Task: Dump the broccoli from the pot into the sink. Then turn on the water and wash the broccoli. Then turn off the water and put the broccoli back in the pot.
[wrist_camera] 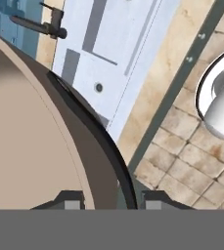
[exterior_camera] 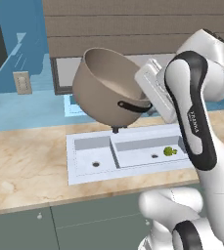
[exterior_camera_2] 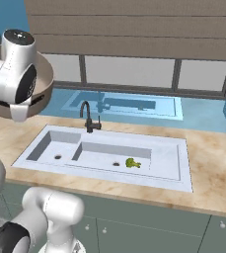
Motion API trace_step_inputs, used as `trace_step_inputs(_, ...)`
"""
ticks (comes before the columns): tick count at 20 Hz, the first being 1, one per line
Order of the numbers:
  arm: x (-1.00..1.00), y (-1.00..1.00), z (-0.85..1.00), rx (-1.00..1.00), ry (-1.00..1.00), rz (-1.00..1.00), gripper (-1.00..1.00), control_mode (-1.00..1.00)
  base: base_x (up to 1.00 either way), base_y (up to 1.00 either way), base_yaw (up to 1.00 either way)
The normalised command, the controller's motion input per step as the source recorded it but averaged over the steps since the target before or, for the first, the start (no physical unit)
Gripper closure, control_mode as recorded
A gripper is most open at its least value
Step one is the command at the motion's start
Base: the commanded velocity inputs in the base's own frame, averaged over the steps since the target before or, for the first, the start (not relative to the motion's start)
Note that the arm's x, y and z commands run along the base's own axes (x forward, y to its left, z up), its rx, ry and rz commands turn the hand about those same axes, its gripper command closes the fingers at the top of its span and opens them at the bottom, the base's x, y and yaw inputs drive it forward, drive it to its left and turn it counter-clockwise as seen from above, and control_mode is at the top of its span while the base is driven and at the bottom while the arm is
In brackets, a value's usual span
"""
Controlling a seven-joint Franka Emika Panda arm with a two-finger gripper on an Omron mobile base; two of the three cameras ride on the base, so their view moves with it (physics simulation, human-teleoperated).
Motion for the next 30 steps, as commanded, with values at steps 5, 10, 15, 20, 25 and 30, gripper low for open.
trace_step_inputs(5,0.19,0.9,-0.05,0.0,0.07,0.02,1.0,-1.0,0.0,0.0,0.0)
trace_step_inputs(10,0.49,0.71,-0.18,0.0,0.15,0.0,1.0,-1.0,0.0,0.0,0.0)
trace_step_inputs(15,0.53,0.51,-0.37,0.0,0.2,0.0,1.0,-1.0,0.0,0.0,0.0)
trace_step_inputs(20,0.31,0.52,-0.61,0.0,0.13,0.0,1.0,-1.0,0.0,0.0,0.0)
trace_step_inputs(25,0.08,0.64,-0.67,0.0,0.01,0.0,1.0,-1.0,0.0,0.0,0.0)
trace_step_inputs(30,0.19,0.59,-0.53,0.0,0.0,0.0,1.0,-1.0,0.0,0.0,0.0)
